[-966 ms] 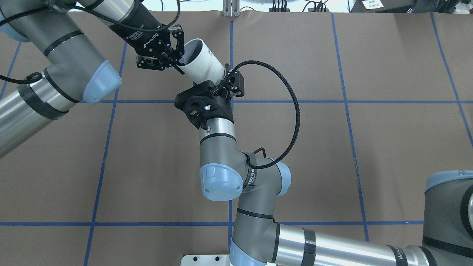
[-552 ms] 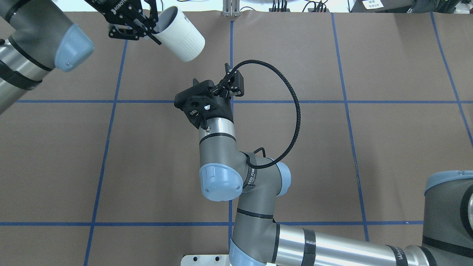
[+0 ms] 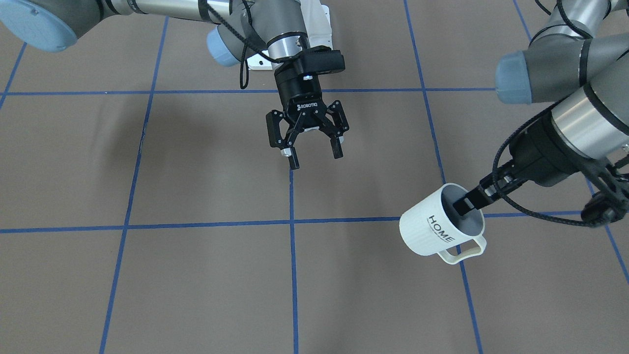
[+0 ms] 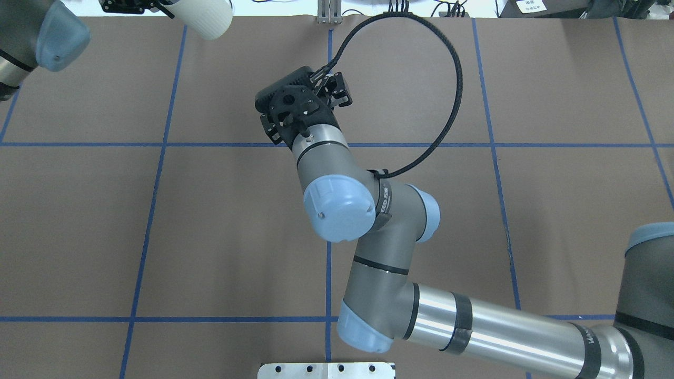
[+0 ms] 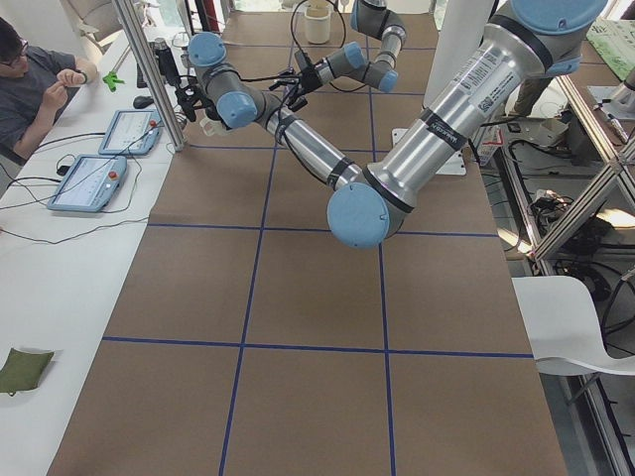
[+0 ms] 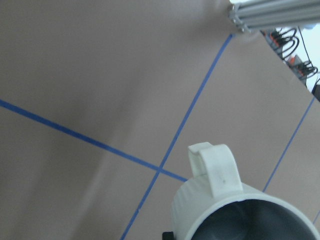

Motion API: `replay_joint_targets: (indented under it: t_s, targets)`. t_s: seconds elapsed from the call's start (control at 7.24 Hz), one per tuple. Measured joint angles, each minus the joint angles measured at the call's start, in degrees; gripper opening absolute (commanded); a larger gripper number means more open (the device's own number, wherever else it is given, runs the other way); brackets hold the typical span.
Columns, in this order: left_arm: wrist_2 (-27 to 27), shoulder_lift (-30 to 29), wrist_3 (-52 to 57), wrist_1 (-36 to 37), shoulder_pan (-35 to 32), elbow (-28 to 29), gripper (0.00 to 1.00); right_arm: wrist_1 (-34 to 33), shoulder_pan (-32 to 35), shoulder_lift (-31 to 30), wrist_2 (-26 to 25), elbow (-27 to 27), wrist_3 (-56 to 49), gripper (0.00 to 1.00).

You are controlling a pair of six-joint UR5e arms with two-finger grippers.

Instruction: Left arm hands cup to right arm to dump lemon

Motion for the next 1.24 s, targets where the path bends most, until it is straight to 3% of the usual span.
replay_joint_targets:
  t_s: [0.41, 0.69, 0.97, 1.24]
  targets:
    - [10.08, 2.68, 30.13, 20.06, -0.32, -0.45, 0.00, -12.24, 17.46, -4.77, 35.98, 4.25, 4.96, 1.00]
    - [11.26, 11.92, 43.34, 22.70, -0.38, -4.99, 0.00, -24.43, 30.78, -6.66, 59.73, 5.35, 2.27, 1.00]
    - [11.04, 24.26, 49.03, 19.82, -0.36, -12.06, 0.00, -39.17, 39.12, -8.08, 71.60, 6.28, -7.08, 1.00]
    - [10.81, 35.26, 44.28, 9.61, -0.03, -16.11, 0.00, -55.34, 44.22, -10.89, 74.39, 11.79, -19.31, 1.00]
